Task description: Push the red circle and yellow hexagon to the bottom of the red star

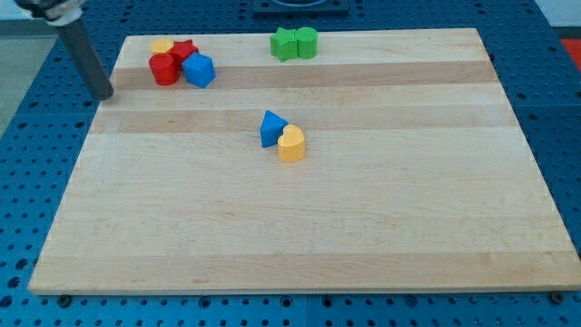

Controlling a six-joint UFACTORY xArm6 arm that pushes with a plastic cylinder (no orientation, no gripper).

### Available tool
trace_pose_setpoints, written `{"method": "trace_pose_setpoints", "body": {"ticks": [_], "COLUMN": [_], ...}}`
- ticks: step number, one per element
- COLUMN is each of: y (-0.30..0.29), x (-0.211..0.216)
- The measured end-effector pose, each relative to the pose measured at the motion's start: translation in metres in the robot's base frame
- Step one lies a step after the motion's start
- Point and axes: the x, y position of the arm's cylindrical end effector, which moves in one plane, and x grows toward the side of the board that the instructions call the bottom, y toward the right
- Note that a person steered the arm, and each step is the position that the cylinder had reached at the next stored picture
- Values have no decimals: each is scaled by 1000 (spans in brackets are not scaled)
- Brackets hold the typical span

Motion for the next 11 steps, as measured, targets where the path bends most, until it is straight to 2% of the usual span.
{"method": "trace_pose_setpoints", "body": {"ticks": [1,2,3,4,7,11], "y": [0,18,48,77,78,48], "x": [-33,-88,-124,-130,-117,-58]}}
